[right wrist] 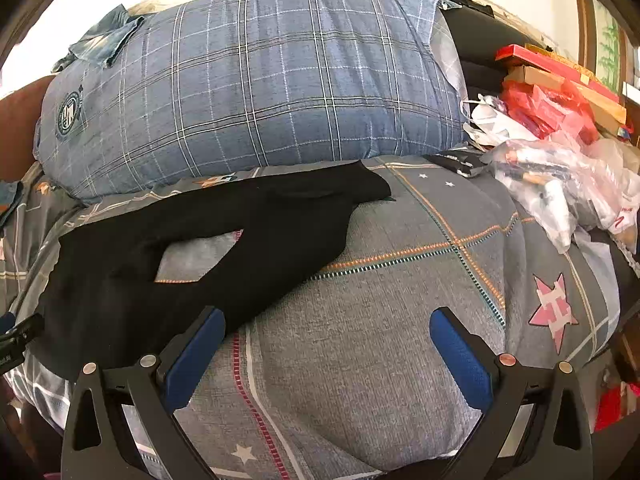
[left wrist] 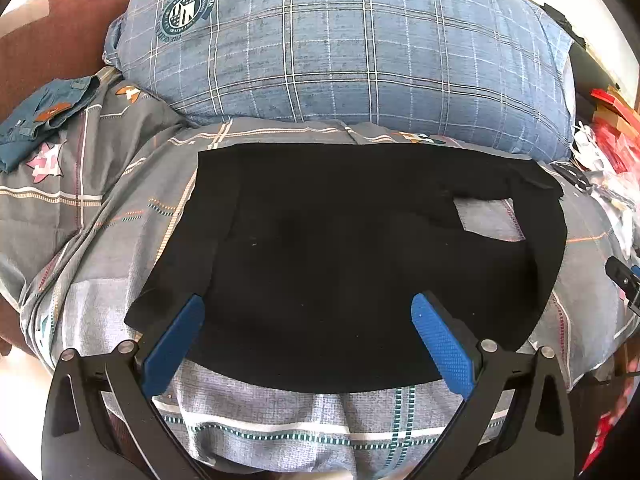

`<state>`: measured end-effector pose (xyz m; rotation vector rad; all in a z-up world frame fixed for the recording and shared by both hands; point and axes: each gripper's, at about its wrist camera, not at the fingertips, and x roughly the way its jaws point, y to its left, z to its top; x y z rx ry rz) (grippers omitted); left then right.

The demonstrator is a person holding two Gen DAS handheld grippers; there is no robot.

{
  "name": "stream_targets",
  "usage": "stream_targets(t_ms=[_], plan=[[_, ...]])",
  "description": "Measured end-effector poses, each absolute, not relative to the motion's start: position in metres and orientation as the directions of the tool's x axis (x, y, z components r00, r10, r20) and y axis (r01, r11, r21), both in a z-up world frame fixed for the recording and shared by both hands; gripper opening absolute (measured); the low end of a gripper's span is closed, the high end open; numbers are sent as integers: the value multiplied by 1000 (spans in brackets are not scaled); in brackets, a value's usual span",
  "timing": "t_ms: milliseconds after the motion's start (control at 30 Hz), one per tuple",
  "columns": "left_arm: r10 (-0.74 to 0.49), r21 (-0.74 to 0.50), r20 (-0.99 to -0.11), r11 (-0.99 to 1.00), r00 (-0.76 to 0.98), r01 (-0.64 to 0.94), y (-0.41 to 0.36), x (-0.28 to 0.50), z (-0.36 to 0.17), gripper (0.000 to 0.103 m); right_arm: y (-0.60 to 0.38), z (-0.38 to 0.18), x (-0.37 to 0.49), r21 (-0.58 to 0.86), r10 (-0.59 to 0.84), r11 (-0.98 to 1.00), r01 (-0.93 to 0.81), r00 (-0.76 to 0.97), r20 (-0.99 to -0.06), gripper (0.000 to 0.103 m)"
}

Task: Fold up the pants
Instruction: 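Position both grippers open over the black pants' waistband and leg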

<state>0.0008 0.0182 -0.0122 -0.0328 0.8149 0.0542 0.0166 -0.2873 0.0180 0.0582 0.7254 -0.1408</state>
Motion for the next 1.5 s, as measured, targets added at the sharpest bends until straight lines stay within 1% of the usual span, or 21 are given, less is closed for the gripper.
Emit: stream_targets(t_ms=[1500], plan=[[39, -16, -743, 997, 668, -75, 18, 7, -15, 103, -284, 15, 21, 4, -97, 991, 134, 734, -672, 103]])
